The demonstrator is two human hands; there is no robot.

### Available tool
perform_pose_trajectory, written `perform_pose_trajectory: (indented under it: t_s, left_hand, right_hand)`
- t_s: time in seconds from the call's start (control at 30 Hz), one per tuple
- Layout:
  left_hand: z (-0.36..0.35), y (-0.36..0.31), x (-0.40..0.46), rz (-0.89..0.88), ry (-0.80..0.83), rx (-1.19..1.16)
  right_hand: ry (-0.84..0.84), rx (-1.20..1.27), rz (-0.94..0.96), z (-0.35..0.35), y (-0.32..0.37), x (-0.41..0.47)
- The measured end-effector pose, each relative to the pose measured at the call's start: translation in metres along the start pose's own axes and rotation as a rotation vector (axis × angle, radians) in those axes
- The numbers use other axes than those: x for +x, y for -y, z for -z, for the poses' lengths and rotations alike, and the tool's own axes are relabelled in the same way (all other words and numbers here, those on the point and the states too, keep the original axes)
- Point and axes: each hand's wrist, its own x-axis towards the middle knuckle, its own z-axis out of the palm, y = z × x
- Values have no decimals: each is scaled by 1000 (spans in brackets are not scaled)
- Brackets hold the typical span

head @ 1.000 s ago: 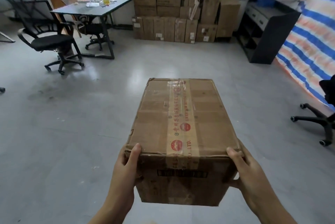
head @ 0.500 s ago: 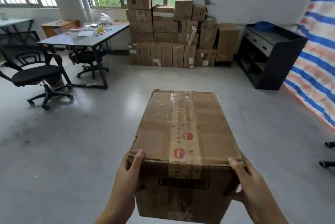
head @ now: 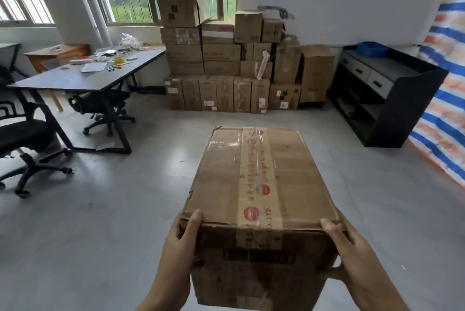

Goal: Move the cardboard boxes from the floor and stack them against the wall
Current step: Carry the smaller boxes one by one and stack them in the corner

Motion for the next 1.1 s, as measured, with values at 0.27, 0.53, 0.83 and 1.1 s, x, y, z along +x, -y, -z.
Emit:
perform_pose_trajectory:
  t_s: [0.27,0.53,0.83,1.1]
  left_hand:
    - [-120,-58,178,-25,-44,-53]
    - [-177,-111,348,-103,-117,-65]
    - [-192,-200,600,-160,-72,-27]
    - [-228,-290,781,-170,-17,-7]
  right_hand:
    - [70,-85,95,-37,101,219]
    - [212,-93,145,-123,179,391]
    - [183,-5,175,-280,241,587]
    - [121,41,171,-385,310,725]
